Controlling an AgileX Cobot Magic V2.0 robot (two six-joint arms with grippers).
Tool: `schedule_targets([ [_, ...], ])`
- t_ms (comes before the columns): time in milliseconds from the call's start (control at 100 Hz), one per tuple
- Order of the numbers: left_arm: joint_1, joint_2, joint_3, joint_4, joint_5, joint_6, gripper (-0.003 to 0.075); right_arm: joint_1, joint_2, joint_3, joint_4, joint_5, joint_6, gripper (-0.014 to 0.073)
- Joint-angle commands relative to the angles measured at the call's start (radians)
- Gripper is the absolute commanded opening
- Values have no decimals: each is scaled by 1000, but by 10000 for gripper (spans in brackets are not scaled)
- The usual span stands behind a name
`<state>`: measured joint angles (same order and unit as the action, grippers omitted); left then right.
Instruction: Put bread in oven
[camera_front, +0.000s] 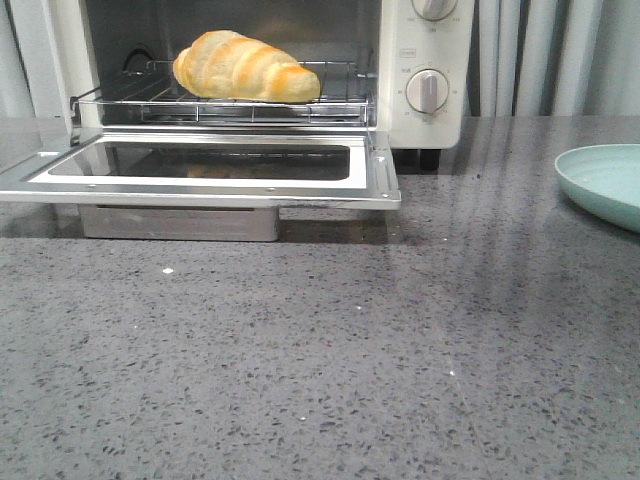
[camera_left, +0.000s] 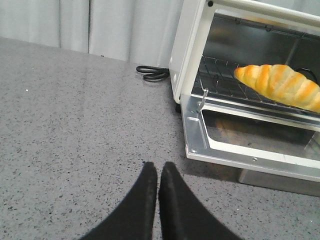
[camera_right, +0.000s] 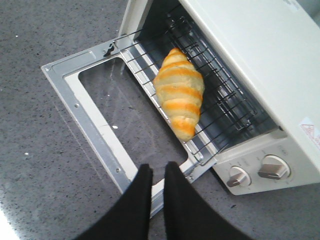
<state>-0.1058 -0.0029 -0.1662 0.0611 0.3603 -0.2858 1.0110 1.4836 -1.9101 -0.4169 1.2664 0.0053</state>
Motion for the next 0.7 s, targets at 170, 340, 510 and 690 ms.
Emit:
schedule_targets([
  [170,3,-27,-11,-11,-78,-1,-21,-7,-31,-31,-93,45,2,-57],
  [340,3,-27,-11,-11,-78,-1,-21,-7,-20,-31,-93,26,2,-57],
  [510,3,-27,-11,-11,-78,-1,-21,-7,-11,-31,-93,26,2,-57],
  [690,3,-27,-11,-11,-78,-1,-21,-8,-8,-31,-110,47,2,-57],
])
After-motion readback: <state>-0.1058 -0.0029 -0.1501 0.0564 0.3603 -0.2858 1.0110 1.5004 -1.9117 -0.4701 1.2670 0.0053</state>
